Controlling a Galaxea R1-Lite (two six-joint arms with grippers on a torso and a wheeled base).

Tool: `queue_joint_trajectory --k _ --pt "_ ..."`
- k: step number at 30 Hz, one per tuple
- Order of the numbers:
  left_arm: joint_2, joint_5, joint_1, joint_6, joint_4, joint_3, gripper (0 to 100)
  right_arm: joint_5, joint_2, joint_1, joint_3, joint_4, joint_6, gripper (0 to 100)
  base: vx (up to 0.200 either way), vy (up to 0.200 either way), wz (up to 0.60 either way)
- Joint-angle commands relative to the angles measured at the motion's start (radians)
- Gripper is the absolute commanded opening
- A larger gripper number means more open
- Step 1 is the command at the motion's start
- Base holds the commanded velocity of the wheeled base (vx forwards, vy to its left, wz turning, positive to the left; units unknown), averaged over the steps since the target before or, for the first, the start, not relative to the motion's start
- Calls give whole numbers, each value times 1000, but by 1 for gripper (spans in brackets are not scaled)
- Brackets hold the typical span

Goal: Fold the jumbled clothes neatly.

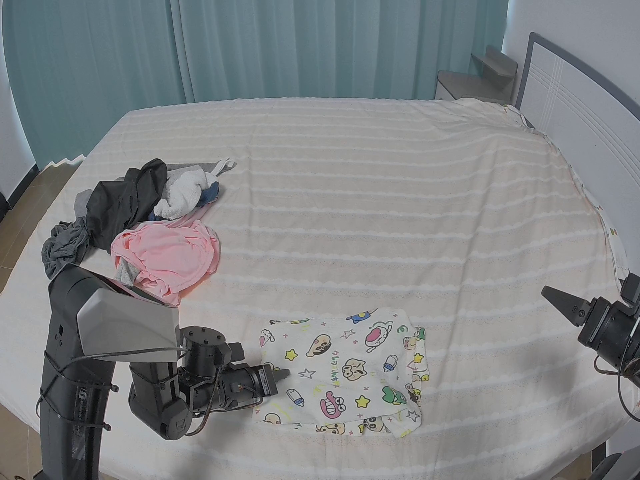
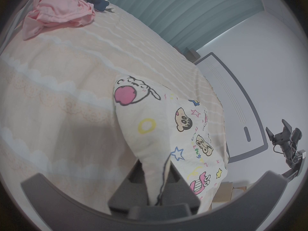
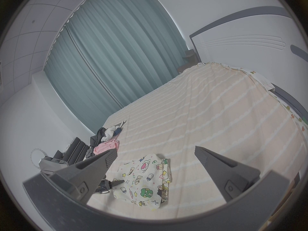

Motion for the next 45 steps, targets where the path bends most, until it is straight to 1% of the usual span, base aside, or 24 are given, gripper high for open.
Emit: queue_joint_trajectory --k 1,3,4,5,7,8,12,13,14,15,17,18,19,20,27,28,30,31,35,37,38,39,43,45 --pt "-5 3 -1 2 -3 19 0 0 10 0 4 0 1 100 0 0 0" --pt "-8 3 2 2 -7 27 0 0 9 0 4 0 1 100 0 0 0" --pt "-19 8 14 2 -44 56 0 0 9 0 4 0 1 100 0 0 0" --pt "-19 8 14 2 -44 56 0 0 9 0 4 0 1 100 0 0 0" --pt "-33 9 59 7 -144 122 0 6 10 0 5 0 2 100 0 0 0" --pt "-34 8 71 8 -161 137 0 9 10 0 5 0 2 100 0 0 0" --pt "-67 0 149 17 -162 195 0 17 9 0 10 0 4 100 0 0 0" --pt "-77 -3 182 22 -162 212 0 19 9 -2 10 0 5 100 0 0 0" --pt "-94 -14 217 22 -162 231 0 19 9 -2 10 0 5 100 0 0 0" --pt "-103 -20 232 22 -162 240 0 19 10 -2 10 0 5 100 0 0 0" --pt "-133 -64 297 24 -162 280 0 20 12 -2 12 0 5 100 0 0 0" --pt "-133 -64 297 24 -162 280 0 20 12 -2 12 0 5 100 0 0 0" --pt "-149 -100 340 24 -162 301 0 20 13 -2 13 0 5 100 0 0 0" --pt "-172 -141 402 25 -162 326 0 20 13 -2 13 0 5 100 0 0 0" --pt "-174 -201 600 36 -162 352 0 20 12 -2 16 0 5 100 0 0 0" --pt "-169 -218 637 51 -162 361 0 20 12 -2 16 0 5 100 0 0 0" --pt "-168 -225 652 59 -162 364 0 20 12 -2 16 0 5 100 0 0 0" --pt "-157 -254 708 88 -162 373 0 20 12 -2 16 0 5 100 0 0 0" --pt "-123 -294 803 137 -162 384 0 20 12 -2 16 0 5 100 0 0 0" --pt "-111 -302 835 140 -162 382 0 20 12 -2 18 0 5 100 0 0 0" --pt "-111 -302 835 140 -162 382 0 20 12 -2 18 0 5 100 0 0 0" --pt "-100 -311 875 142 -162 381 0 20 12 -2 18 0 5 100 0 0 0" --pt "-93 -316 910 140 -162 376 0 20 12 -2 16 0 5 100 0 0 0" --pt "-77 -317 944 140 -162 366 0 20 12 -2 18 0 5 100 0 0 0"
